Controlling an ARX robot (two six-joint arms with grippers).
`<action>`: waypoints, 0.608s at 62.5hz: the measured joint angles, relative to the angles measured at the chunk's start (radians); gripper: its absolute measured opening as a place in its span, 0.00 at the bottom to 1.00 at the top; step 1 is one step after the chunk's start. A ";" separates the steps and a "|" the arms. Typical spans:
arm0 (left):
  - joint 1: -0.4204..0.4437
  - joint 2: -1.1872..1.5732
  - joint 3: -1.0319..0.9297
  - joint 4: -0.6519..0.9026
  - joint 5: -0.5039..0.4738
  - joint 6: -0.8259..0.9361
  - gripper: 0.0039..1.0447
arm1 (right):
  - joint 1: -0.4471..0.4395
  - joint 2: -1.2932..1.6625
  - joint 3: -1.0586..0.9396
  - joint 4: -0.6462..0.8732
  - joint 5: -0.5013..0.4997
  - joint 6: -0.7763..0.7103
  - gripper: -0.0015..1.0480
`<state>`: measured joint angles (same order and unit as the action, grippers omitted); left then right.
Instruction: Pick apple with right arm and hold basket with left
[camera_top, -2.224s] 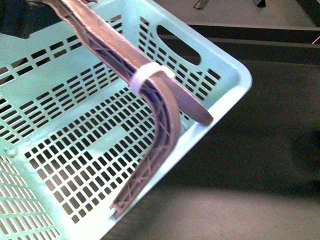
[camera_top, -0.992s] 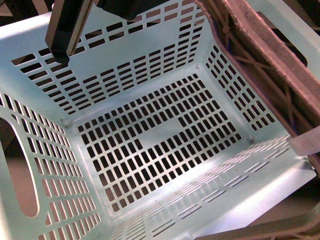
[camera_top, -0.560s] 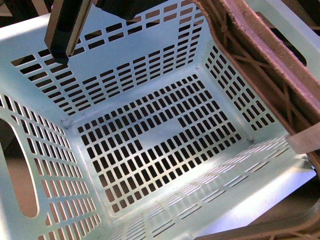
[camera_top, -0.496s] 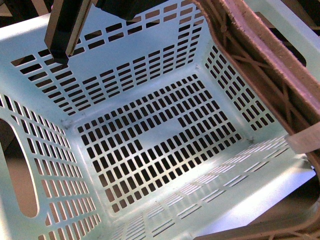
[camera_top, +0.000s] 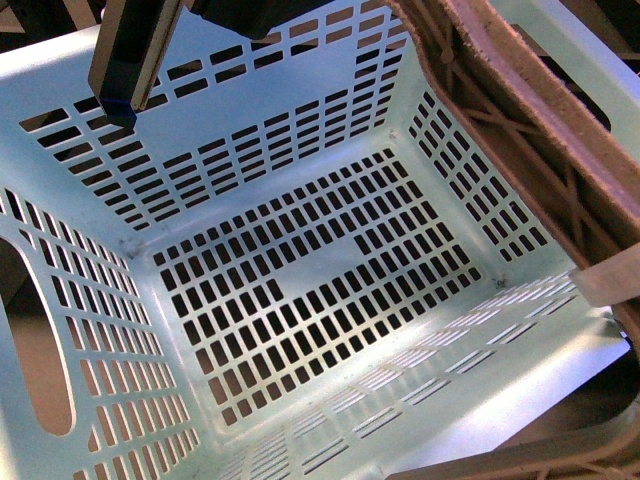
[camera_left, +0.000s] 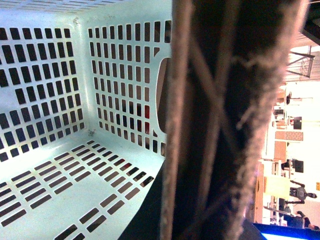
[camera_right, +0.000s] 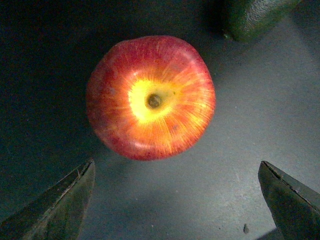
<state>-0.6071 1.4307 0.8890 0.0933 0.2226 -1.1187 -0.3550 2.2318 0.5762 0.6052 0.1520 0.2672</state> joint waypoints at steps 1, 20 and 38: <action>0.000 0.000 0.000 0.000 0.000 0.000 0.06 | 0.002 0.007 0.010 -0.003 0.001 0.003 0.91; 0.000 0.000 0.000 0.000 -0.001 0.000 0.06 | 0.021 0.080 0.125 -0.042 0.008 0.022 0.91; 0.000 0.000 0.000 0.000 -0.002 0.000 0.06 | 0.027 0.130 0.186 -0.067 0.026 0.021 0.90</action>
<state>-0.6071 1.4307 0.8886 0.0933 0.2207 -1.1183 -0.3283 2.3623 0.7620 0.5385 0.1776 0.2886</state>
